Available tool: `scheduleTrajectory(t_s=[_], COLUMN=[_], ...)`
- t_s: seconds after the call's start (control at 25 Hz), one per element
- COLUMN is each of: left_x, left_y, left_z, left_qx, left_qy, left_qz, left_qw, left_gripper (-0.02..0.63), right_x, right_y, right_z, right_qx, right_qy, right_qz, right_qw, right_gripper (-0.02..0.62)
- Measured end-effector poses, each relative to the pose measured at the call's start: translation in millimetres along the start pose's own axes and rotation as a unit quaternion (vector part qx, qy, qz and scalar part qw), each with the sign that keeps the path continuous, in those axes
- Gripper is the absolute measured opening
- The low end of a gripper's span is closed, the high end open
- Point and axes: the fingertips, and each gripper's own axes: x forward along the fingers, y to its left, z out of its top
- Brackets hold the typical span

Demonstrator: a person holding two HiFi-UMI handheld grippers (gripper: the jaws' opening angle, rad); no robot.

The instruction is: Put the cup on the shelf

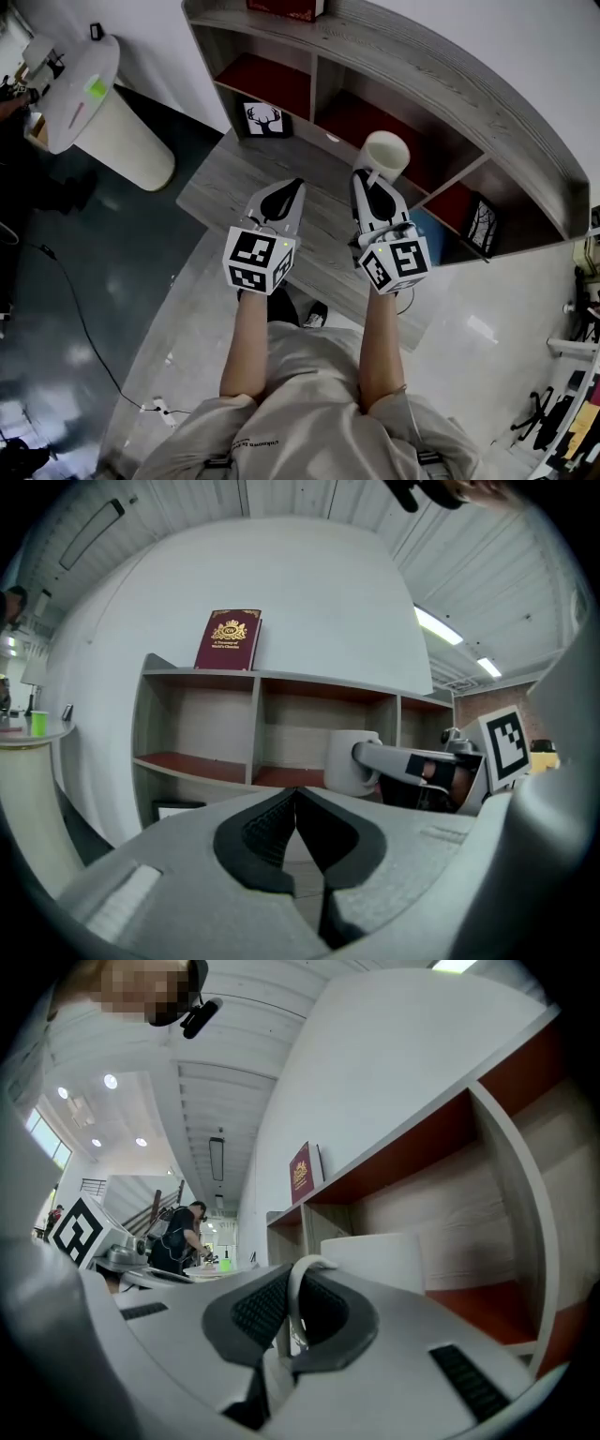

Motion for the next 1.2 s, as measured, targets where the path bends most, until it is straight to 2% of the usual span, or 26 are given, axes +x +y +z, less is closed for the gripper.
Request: scheduleTrajectory(t_s=[0.24, 0.56, 0.8, 1.0, 1.2], left_x=[45.8, 98.7, 121.1, 135.7, 149.1], left_y=[13.4, 10.5, 14.6, 12.5, 8.9], left_z=[37.3, 63.2, 64.2, 62.5, 64.0], left_qx=[0.012, 0.017, 0.001, -0.011, -0.007], left_qy=[-0.016, -0.024, -0.029, -0.031, -0.029], left_qz=[-0.046, -0.113, -0.137, -0.156, -0.179], left_qw=[0.9988, 0.9931, 0.9901, 0.9872, 0.9835], left_gripper=[0.009, 0.009, 0.009, 0.009, 0.009], right_x=[31.8, 61.2, 72.0, 77.9, 82.5], right_y=[-29.1, -66.8, -75.8, -81.0, -87.0], right_z=[4.8, -7.1, -15.2, -18.9, -28.9], right_qx=[0.007, 0.001, -0.005, 0.013, 0.020], right_qy=[-0.002, 0.036, 0.053, 0.050, 0.083], right_qz=[-0.035, -0.078, -0.087, -0.094, -0.105], right_qw=[0.999, 0.996, 0.995, 0.994, 0.991], right_gripper=[0.021, 0.021, 0.021, 0.021, 0.021])
